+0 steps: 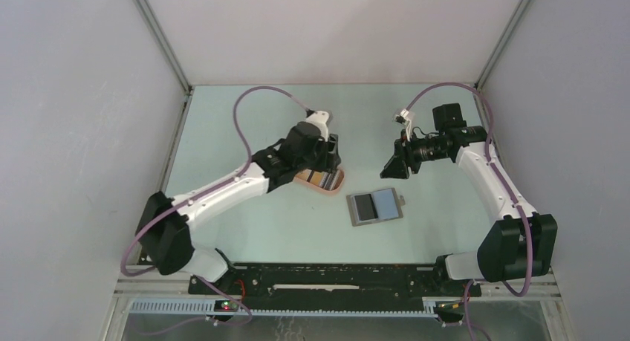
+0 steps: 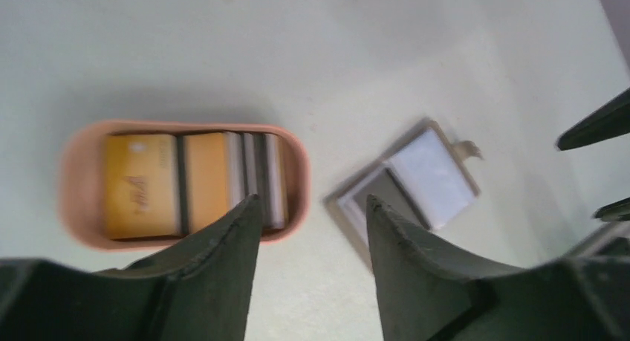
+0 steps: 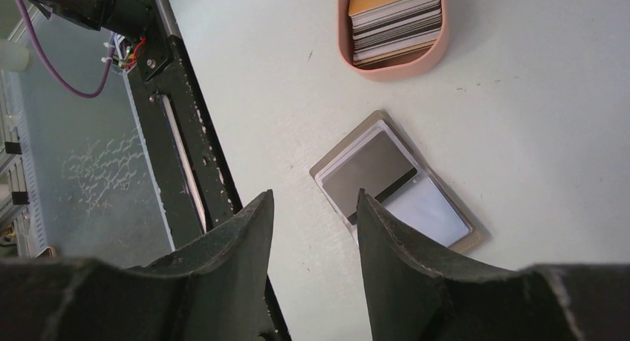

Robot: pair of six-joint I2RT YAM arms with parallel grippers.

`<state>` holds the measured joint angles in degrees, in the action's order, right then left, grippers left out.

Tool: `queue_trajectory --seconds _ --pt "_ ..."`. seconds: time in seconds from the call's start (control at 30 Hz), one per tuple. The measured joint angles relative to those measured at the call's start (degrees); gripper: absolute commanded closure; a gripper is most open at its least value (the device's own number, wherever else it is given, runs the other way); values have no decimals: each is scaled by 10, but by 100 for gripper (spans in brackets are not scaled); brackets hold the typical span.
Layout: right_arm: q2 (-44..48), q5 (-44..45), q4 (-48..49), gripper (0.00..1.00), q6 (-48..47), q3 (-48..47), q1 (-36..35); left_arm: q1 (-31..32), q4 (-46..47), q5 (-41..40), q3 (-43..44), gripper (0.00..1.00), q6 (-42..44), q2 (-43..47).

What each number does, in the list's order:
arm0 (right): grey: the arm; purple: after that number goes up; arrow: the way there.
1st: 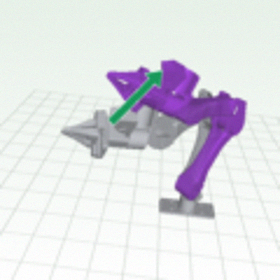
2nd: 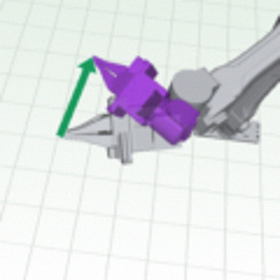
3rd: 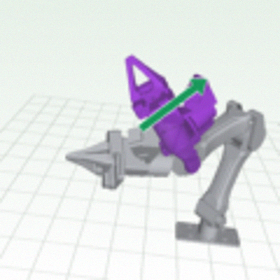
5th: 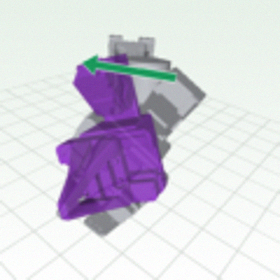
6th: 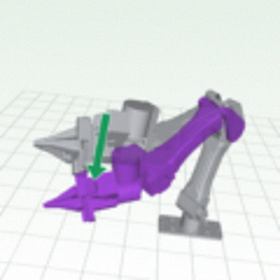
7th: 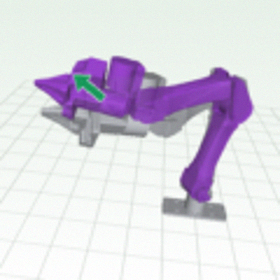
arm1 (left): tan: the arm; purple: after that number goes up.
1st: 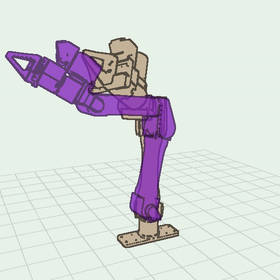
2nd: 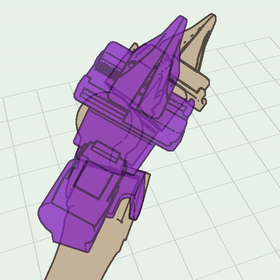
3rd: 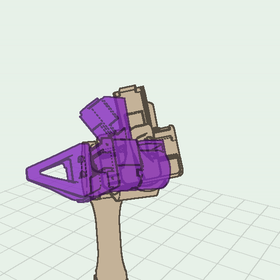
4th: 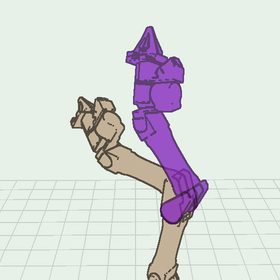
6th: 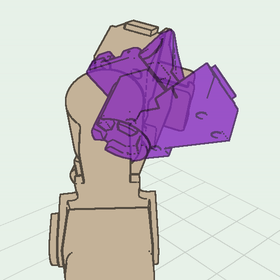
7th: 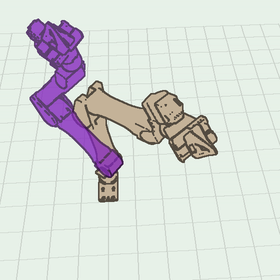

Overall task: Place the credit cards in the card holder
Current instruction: Move the storage box to the center of the board, then pick up the credit card from the storage box.

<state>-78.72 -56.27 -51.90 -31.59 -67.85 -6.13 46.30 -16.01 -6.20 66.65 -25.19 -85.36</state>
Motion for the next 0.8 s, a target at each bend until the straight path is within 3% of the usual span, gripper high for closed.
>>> queue_trajectory --seconds 0.17,0.37,0.57,0.8 --pt "0 -1 1 47 0 0 -1 -74 14 -27 -43 35 78 36" --pt "0 -2 1 47 0 1 -3 -171 -54 -44 -12 36 188 -53" --pt "0 -3 1 47 0 2 -3 -181 -128 -34 84 45 263 -191" --pt "-2 -3 1 47 0 2 -3 -198 -159 -20 148 59 283 -258"
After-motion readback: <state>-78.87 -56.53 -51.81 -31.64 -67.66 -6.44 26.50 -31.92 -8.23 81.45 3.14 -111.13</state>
